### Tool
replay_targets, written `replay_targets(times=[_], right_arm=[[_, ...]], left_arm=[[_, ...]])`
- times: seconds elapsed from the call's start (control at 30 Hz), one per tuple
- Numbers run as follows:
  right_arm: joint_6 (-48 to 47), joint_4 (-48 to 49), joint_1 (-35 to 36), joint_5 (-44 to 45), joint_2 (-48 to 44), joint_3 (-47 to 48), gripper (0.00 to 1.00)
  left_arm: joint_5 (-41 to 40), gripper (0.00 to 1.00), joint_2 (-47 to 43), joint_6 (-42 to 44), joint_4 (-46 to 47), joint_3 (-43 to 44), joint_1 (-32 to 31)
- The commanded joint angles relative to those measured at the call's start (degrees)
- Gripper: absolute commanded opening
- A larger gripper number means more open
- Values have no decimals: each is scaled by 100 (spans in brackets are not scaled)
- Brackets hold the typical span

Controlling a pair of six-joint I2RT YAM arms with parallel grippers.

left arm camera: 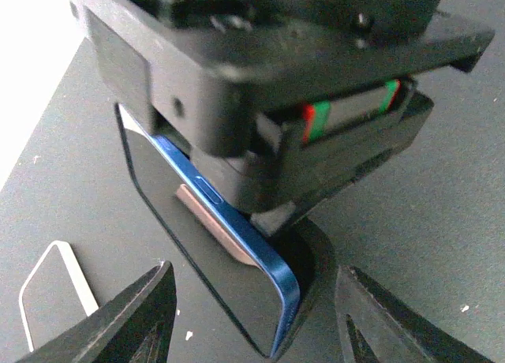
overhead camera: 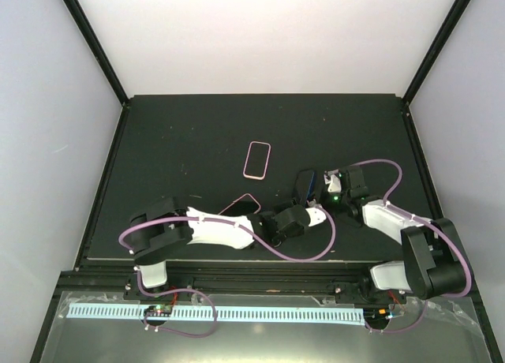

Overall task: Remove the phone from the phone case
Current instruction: Remove the phone case from the phone.

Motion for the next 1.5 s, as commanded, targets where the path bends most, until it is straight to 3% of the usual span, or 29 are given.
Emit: replay_targets(times=[0.0,0.3,0.53,0.83,1.07,1.47], right_arm=[[13,545,-60,-350,-251,72,1],[-294,473,-59,-439,-373,120,1],[-723,345,-63,-496,-279,299,1],[-840,331,-68,-879,234,458,1],[-940,201,-68,-824,426,561,1],[-869,224,-76,-1036,469,592,1]], left_arm=[[-213,56,122,142,58,251,91],[-556,50,172,444,444,333,178],[-35,60,-280,292,685,5,317],[-225,53,-112,586,720,19,596],[785,60,-616,586,829,-343,707],[305,58,-219,788,661,-77,717]])
